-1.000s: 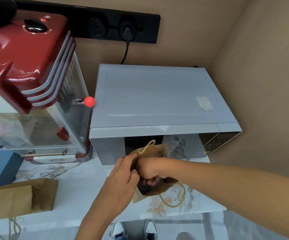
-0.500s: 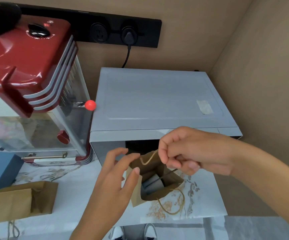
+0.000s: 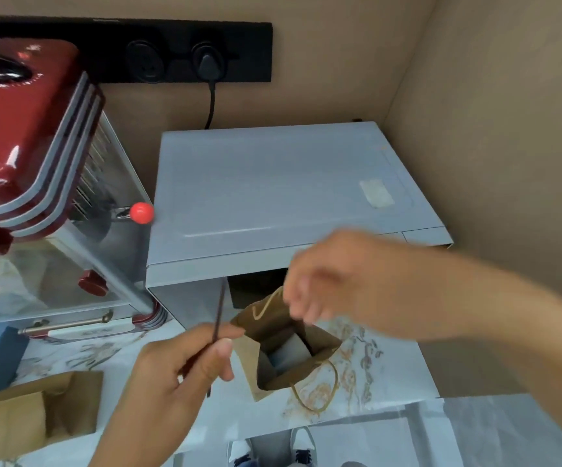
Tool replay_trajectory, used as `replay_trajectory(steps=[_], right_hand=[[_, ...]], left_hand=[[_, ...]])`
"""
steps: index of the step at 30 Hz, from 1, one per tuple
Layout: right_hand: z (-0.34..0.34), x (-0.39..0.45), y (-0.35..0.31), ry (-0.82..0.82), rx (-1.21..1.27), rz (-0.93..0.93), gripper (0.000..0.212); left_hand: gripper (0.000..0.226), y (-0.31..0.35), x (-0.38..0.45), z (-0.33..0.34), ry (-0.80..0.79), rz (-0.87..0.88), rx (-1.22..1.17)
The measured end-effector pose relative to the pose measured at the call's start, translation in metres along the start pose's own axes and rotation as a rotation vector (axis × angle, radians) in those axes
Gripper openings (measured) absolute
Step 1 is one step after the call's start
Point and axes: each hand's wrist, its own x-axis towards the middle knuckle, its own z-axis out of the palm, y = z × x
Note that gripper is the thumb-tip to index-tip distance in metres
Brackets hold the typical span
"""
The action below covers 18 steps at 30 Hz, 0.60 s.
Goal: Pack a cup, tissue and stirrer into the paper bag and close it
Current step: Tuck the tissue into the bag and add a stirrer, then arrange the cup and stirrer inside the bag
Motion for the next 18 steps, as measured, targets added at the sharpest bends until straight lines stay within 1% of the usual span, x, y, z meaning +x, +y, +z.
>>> replay_trajectory(steps=[1,2,3,5,6,9,12,14,16,17,18], right_hand=[[0.017,0.011,0.003,-0.168,-0.089,0.051,0.029],[0.036,0.023,0.006,-0.284,-0.117,0.095,0.034],[0.054,0.038,0.009,-0.342,-0.137,0.129,0.033],[0.084,0.069,0.022,-0.367,-0.207,0.182,0.017],[0.096,0.084,0.029,-0.392,-0.233,0.211,0.013],[0.115,0.116,0.049,-0.481,-0.251,0.295,0.024],[0.127,0.128,0.065,-0.548,-0.151,0.454,0.033],[0.134,0.133,0.075,-0.584,-0.066,0.549,0.038],[0.136,0.132,0.078,-0.591,0.044,0.606,0.040],[0.135,0.129,0.076,-0.533,0.132,0.649,0.039],[0.138,0.130,0.079,-0.489,0.129,0.638,0.037]], left_hand=[[0.018,-0.006,0.001,0.007,-0.078,-0.045,-0.001],[0.018,-0.012,0.003,0.017,-0.142,-0.074,0.011],[0.017,-0.017,0.005,0.028,-0.188,-0.092,0.039],[0.026,-0.026,0.011,0.046,-0.222,-0.112,0.124],[0.028,-0.029,0.013,0.051,-0.217,-0.123,0.140],[0.031,-0.036,0.018,0.056,-0.201,-0.111,0.124],[0.038,-0.040,0.017,0.056,-0.150,-0.099,0.102],[0.036,-0.044,0.015,0.056,-0.112,-0.105,0.142],[0.036,-0.049,0.014,0.055,-0.083,-0.123,0.166],[0.037,-0.049,0.013,0.053,-0.080,-0.132,0.157],[0.038,-0.049,0.013,0.052,-0.081,-0.142,0.145]])
